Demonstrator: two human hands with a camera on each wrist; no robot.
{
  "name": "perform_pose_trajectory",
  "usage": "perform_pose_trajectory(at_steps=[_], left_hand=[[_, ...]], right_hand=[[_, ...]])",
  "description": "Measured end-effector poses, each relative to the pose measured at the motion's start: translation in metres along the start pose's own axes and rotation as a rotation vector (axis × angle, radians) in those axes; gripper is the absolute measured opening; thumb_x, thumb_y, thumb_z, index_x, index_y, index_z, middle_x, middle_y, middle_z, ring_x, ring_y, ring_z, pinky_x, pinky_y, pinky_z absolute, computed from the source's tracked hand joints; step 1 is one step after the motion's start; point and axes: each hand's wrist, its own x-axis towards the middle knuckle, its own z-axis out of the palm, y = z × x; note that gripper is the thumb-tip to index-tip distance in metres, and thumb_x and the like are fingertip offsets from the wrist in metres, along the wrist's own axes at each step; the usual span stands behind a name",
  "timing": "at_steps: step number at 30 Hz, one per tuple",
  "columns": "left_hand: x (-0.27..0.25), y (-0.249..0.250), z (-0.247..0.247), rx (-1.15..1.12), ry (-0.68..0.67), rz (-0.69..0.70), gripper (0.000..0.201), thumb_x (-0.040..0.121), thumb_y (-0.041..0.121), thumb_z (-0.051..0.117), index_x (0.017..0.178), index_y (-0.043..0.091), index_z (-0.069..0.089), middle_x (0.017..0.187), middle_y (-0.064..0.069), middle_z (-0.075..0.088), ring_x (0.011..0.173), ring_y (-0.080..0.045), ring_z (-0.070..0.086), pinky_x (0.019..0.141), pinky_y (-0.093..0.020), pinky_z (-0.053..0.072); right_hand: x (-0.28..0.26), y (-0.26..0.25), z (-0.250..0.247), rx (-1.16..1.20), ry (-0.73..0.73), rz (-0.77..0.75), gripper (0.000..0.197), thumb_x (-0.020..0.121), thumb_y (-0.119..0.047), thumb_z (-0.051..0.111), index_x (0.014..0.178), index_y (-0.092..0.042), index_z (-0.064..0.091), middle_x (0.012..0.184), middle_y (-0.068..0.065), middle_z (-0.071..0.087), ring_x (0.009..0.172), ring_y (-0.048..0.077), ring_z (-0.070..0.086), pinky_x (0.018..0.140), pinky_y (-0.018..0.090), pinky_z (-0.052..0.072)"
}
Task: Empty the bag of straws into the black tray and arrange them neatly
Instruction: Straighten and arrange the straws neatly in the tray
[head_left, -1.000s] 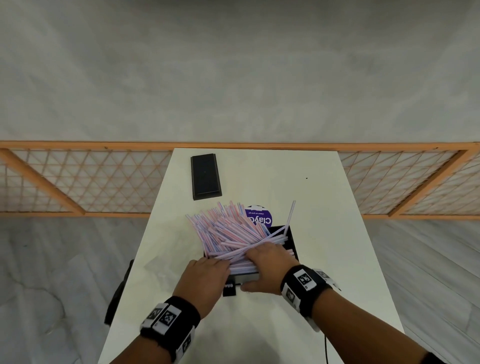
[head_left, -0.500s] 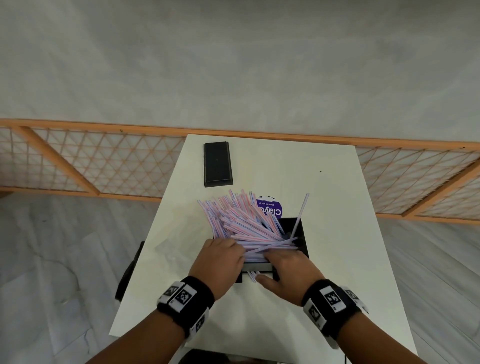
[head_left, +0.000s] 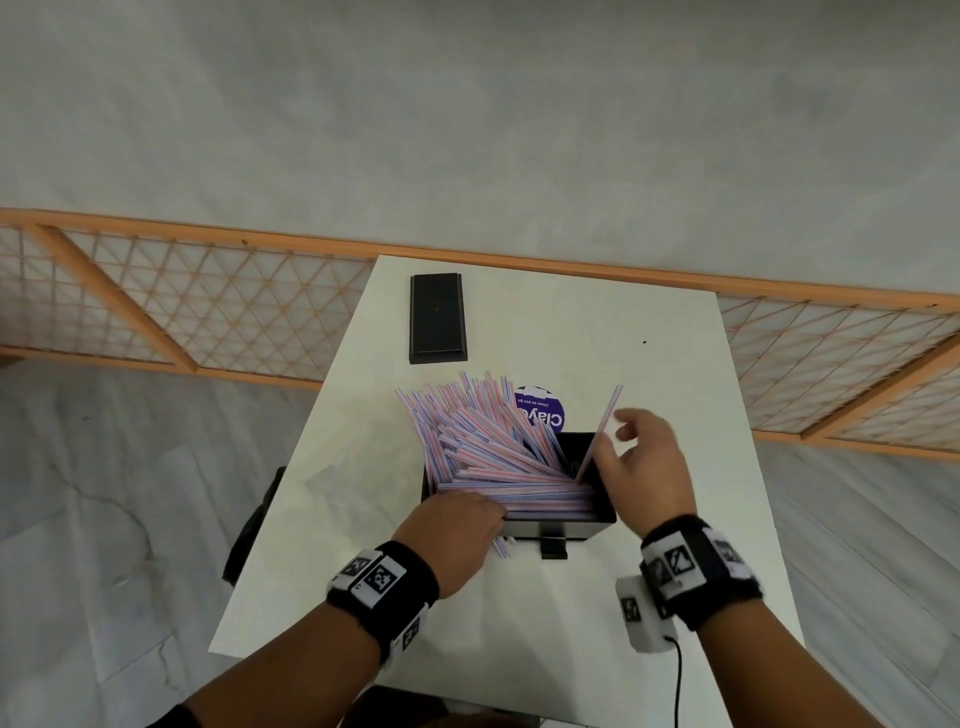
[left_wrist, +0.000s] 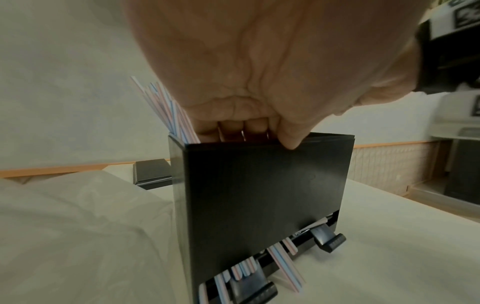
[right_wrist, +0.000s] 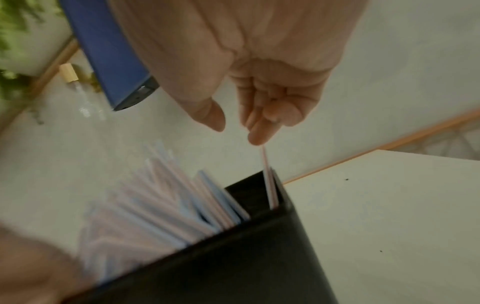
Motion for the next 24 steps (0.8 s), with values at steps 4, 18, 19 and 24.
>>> perform_pose_trajectory(at_steps=[4,18,19,24], left_hand=[[0.0,-0.001,0.001,-0.04,-0.018,-0.019,0.032,0.109,0.032,0.035,0.111,0.02,0.064,0.107,-0.001,0.068,0.1,-0.022,0.061,0.088,-0.037,0.048],[-0.019,-0.015,-0.028,-0.764,0.268,-0.313,0.032,0.09,0.044,0.076,0.115,0.026,0.069,0.108,0.013,0.07,0.098,0.0,0.067,0.087,-0.021,0.056],[-0.02,-0.015,-0.029,-0.782,0.29,-0.346,0.032,0.087,0.043,0.08,0.111,0.027,0.069,0.106,0.013,0.07,0.095,-0.001,0.067,0.085,-0.021,0.057],[-0.018,-0.011,-0.032,-0.776,0.346,-0.53,0.038,0.083,0.036,0.085,0.106,0.023,0.057,0.101,0.007,0.064,0.087,-0.012,0.064,0.073,-0.021,0.052]], right_hand=[[0.035,0.0,0.002,0.054,-0.131,0.152,0.055,0.092,-0.039,0.068,0.138,-0.012,0.055,0.125,0.003,0.061,0.108,0.02,0.059,0.09,0.029,0.041],[-0.015,-0.041,0.034,-0.205,-0.397,-0.625,0.035,0.106,-0.045,0.038,0.112,-0.024,0.066,0.098,-0.003,0.067,0.09,0.016,0.061,0.077,0.03,0.05],[-0.018,-0.044,0.034,-0.23,-0.376,-0.665,0.034,0.106,-0.044,0.039,0.116,-0.025,0.066,0.098,-0.003,0.066,0.089,0.015,0.061,0.076,0.03,0.051],[-0.019,-0.043,0.047,-0.473,-0.391,-0.612,0.025,0.102,-0.034,0.049,0.112,-0.019,0.066,0.105,0.0,0.056,0.087,0.022,0.064,0.068,0.037,0.055]])
